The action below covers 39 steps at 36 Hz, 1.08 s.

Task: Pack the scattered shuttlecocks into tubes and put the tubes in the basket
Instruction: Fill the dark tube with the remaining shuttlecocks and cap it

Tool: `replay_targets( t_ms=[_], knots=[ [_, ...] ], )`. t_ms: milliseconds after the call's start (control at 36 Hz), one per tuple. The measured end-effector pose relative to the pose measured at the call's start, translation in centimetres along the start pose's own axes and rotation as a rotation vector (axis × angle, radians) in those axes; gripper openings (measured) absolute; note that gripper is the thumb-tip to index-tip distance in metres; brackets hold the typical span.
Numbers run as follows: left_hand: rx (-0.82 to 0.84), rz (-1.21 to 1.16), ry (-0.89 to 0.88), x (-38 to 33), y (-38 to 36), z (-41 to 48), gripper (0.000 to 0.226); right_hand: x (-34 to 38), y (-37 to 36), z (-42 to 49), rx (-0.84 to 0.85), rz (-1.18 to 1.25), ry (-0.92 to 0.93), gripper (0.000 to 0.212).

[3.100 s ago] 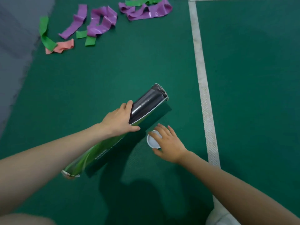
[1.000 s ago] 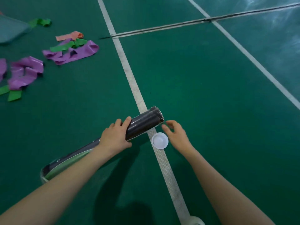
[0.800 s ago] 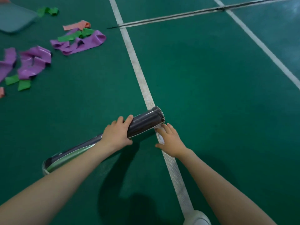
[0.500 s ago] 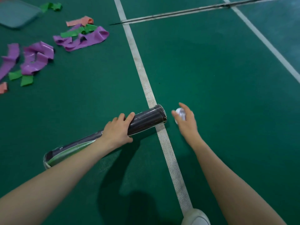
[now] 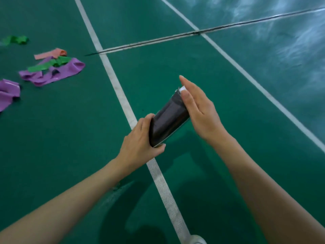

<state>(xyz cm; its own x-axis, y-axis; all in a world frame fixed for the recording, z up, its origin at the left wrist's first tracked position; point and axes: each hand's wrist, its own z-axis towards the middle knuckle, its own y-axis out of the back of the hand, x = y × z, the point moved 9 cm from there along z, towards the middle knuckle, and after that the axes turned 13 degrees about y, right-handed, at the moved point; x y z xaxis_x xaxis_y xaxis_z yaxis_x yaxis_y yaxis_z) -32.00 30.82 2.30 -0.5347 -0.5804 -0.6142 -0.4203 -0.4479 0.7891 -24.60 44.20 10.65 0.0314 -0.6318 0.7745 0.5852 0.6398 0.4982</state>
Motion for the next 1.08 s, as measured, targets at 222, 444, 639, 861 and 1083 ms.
replay_targets(
  t_ms=[222,444,639,861,1083],
  knots=[
    [0.081,-0.28,-0.016,-7.0,-0.4,2.0,0.104,7.7,4.9,2.5,0.096,-0.488,0.317,0.065],
    [0.427,-0.66,-0.018,-9.0,-1.1,2.5,0.089,5.5,5.9,2.0,0.121,-0.273,0.092,0.069],
    [0.201,-1.173,0.244,-12.5,6.5,3.4,0.024,5.5,5.7,1.0,-0.31,0.126,-0.065,0.028],
    [0.04,-1.118,0.371,-11.5,6.6,2.3,0.014,3.4,3.1,-0.5,-0.499,0.555,-0.405,0.019],
    [0.036,-1.288,0.392,-11.0,6.9,1.5,0.009,3.5,1.9,-1.3,-0.52,0.706,-0.459,0.016]
  ],
)
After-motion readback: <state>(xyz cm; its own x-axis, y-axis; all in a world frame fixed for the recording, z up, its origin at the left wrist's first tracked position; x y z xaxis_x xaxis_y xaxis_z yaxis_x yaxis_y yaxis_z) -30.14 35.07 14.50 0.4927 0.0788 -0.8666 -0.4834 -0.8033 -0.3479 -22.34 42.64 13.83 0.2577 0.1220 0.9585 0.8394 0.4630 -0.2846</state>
